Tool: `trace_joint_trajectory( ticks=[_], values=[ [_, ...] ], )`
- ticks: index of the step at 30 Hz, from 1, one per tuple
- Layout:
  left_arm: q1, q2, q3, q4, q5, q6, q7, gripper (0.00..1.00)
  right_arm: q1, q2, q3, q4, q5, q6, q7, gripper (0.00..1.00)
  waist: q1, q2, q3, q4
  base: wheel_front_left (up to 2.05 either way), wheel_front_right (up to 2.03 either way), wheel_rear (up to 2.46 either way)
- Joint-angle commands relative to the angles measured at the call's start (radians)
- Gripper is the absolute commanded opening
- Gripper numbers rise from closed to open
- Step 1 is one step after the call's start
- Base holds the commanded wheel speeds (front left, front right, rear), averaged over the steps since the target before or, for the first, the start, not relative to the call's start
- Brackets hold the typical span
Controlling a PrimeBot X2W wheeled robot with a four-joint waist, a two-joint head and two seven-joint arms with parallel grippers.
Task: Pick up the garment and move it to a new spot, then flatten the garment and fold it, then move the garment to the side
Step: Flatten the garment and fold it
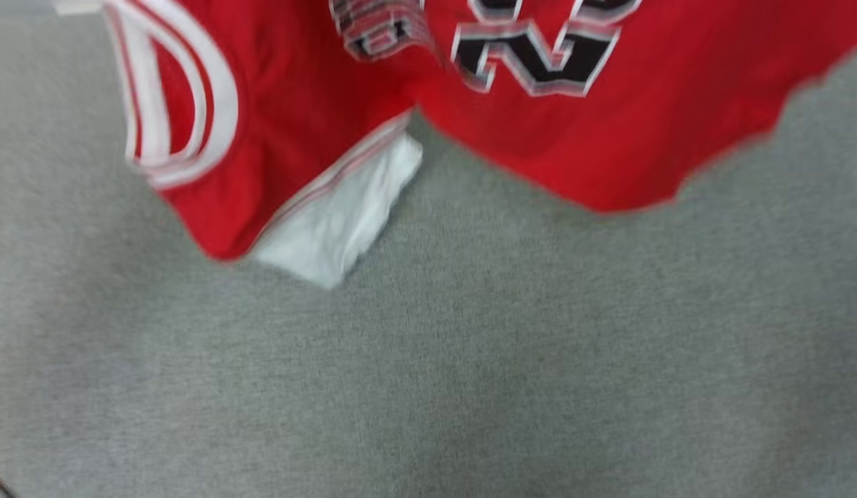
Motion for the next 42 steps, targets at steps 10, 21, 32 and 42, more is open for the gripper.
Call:
trace_joint_trajectory(
  ticks=[10,21,32,42],
  values=[
    [-0.505,-0.104,-0.115,0.411,0.099,-0.127,-0.034,0.00,-0.375,0.021,0.045,0.295,-0.125,-0.001,-0.166,0.00,-0.0001,0.0000,0.261,0.011,0.00,0.00,0.00],
    [-0.764,-0.261,-0.178,0.791,0.177,-0.171,-0.230,0.00,-0.648,0.093,0.045,0.645,-0.317,-0.001,-0.398,0.00,-0.0001,0.0000,0.361,0.053,0.00,0.00,0.00],
    [-0.464,-0.374,-0.227,0.915,0.133,-0.215,-0.371,0.00,-0.459,0.112,0.080,0.836,-0.365,-0.001,-0.609,0.00,-0.0001,0.0000,0.339,0.109,0.00,0.00,0.00],
    [0.024,-0.427,-0.225,0.746,0.183,-0.207,-0.385,0.00,-0.170,0.110,0.146,0.908,-0.310,-0.001,-0.696,0.00,-0.0001,0.0000,0.206,0.135,0.00,0.00,0.00]
  ],
)
